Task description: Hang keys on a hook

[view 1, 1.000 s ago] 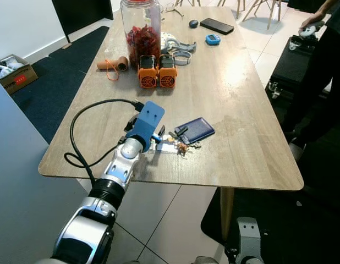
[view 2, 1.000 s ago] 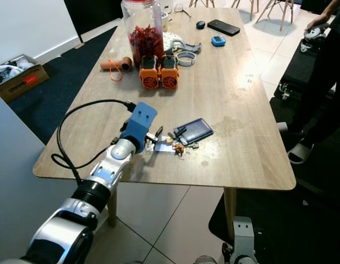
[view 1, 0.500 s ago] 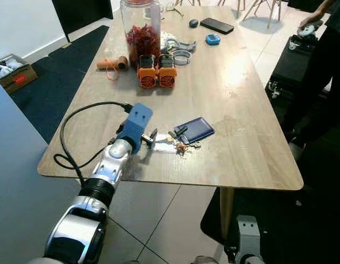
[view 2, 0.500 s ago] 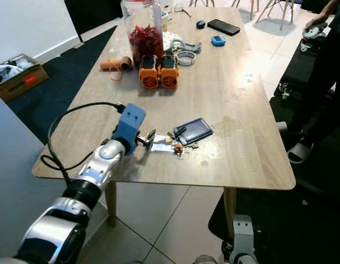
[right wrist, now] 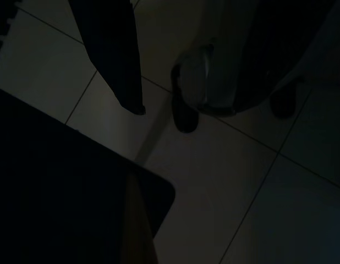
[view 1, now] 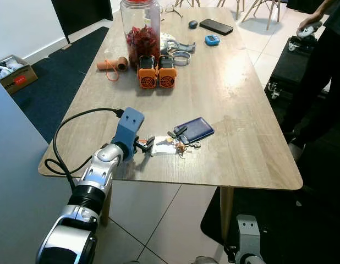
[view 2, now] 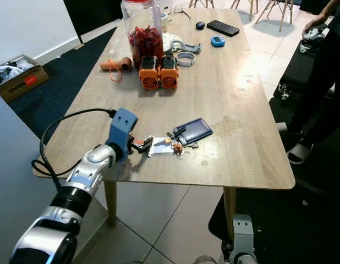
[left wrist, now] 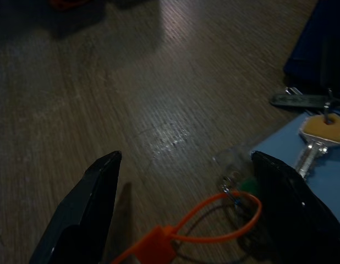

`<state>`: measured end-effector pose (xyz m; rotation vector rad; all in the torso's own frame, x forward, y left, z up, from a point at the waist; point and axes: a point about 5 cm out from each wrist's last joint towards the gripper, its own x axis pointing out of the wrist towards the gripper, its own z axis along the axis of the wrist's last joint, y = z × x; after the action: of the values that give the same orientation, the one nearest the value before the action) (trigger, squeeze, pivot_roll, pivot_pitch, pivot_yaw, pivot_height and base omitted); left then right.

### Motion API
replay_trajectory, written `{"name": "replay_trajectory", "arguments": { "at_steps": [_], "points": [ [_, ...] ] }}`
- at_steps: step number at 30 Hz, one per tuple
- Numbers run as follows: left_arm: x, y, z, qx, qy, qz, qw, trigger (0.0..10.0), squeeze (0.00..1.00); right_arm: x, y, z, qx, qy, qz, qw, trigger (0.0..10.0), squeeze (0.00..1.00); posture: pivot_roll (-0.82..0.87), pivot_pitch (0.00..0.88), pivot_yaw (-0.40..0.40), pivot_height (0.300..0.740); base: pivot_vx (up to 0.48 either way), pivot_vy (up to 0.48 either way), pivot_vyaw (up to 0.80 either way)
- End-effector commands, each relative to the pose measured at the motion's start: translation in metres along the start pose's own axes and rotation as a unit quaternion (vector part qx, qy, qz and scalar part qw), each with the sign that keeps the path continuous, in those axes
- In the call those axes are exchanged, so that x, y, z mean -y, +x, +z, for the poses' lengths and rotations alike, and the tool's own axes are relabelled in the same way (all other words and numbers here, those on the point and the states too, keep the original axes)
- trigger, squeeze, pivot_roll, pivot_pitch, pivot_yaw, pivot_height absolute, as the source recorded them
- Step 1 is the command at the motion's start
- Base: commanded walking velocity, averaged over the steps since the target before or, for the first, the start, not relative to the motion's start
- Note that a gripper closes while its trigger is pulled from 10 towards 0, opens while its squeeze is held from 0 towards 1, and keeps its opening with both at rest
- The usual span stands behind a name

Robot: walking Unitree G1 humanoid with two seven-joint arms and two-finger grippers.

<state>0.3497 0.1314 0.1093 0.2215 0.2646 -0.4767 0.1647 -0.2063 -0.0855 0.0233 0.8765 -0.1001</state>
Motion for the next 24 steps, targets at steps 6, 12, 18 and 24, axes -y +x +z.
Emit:
{"name": "replay_trajectory", "arguments": {
  "at_steps": [6,12,18,24],
  "points": [
    [-0.003,-0.007,-0.011,-0.032,-0.006,-0.018,0.999,10.0,0.0,0.001,-0.001,-0.003,-0.007,0.003,-0.003,1.0,10.0,0.0,0.01,0.074,0.014,0.74,0.0,0.0,0.0],
    [-0.012,-0.01,-0.008,-0.032,-0.02,-0.016,0.999,10.0,0.0,0.002,-0.001,-0.003,-0.007,0.003,-0.004,1.0,10.0,0.0,0.01,0.073,0.012,0.74,0.0,0.0,0.0],
    [-0.02,-0.011,-0.001,-0.011,-0.037,-0.024,0.999,10.0,0.0,0.002,0.0,-0.002,-0.006,0.004,-0.003,1.0,10.0,0.0,0.01,0.072,0.012,0.74,0.0,0.0,0.0],
    [-0.023,-0.012,0.002,0.006,-0.037,-0.039,0.999,10.0,0.0,0.002,0.0,-0.001,-0.005,0.005,-0.003,1.0,10.0,0.0,0.01,0.07,0.013,0.74,0.0,0.0,0.0]
  ]
}}
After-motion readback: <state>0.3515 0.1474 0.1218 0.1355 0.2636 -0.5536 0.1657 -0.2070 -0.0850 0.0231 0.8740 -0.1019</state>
